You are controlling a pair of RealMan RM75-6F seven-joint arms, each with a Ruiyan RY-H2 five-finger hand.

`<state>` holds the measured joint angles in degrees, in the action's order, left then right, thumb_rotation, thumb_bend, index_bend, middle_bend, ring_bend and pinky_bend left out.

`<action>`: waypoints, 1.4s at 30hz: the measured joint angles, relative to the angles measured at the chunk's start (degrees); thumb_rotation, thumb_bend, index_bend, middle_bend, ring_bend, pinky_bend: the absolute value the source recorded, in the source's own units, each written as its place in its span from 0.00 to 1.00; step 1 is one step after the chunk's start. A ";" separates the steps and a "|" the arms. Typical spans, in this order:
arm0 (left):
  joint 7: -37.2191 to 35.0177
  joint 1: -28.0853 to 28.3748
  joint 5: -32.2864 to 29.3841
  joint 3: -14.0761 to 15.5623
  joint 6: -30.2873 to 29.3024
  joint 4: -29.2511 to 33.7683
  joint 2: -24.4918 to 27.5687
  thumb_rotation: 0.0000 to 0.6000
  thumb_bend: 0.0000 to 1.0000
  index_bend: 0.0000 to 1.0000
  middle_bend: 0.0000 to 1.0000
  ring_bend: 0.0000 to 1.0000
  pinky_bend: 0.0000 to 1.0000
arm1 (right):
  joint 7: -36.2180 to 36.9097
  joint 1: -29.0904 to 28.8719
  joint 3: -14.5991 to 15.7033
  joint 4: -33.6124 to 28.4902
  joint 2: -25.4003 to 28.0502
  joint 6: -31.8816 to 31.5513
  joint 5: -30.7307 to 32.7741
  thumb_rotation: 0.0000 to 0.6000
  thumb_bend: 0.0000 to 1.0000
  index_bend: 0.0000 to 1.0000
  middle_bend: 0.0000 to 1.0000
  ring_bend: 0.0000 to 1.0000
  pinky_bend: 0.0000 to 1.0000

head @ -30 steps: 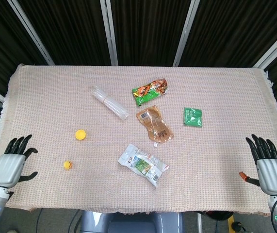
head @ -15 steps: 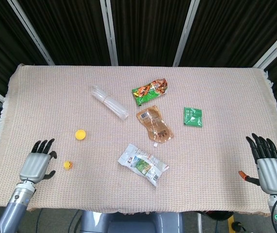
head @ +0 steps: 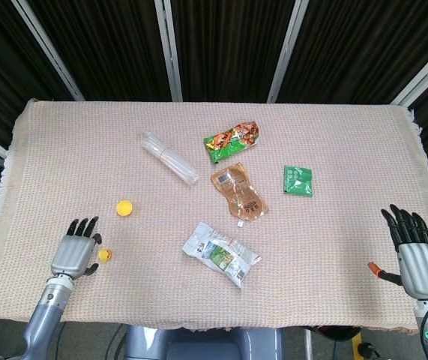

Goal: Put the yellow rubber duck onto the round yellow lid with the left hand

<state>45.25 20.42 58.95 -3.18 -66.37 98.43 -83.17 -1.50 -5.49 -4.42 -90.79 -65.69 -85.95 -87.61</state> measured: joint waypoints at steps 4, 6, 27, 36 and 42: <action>0.13 0.66 -0.29 0.18 -0.02 -0.88 -1.56 1.00 0.24 0.42 0.00 0.00 0.00 | 0.32 -0.04 -0.02 0.05 -0.03 -0.02 -0.03 1.00 0.00 0.02 0.00 0.00 0.00; 0.10 0.88 -0.58 0.21 -0.13 -1.15 -2.18 1.00 0.24 0.43 0.00 0.00 0.00 | 0.54 -0.05 -0.05 0.04 -0.04 -0.03 -0.01 1.00 0.00 0.02 0.00 0.00 0.00; -1.84 3.28 -0.70 -0.86 -1.08 -0.28 -1.95 1.00 0.40 0.51 0.00 0.00 0.00 | 1.14 -0.12 -0.52 -0.09 -0.19 -0.12 0.68 1.00 0.00 0.02 0.00 0.00 0.00; -0.36 8.04 -3.83 -6.16 -0.03 -0.88 -2.89 1.00 0.41 0.51 0.00 0.00 0.00 | 2.05 -0.15 -0.46 -0.18 -0.05 0.07 0.69 1.00 0.00 0.02 0.00 0.00 0.00; 1.09 12.37 -8.32 -9.64 2.16 -5.76 -4.95 1.00 0.40 0.51 0.00 0.00 0.00 | 2.80 -0.38 -0.53 -0.08 -0.03 0.89 1.34 1.00 0.00 0.02 0.00 0.00 0.00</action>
<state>46.34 32.79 50.63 -12.82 -64.21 92.67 -88.12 1.30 -5.87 -4.95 -90.86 -65.72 -85.06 -86.27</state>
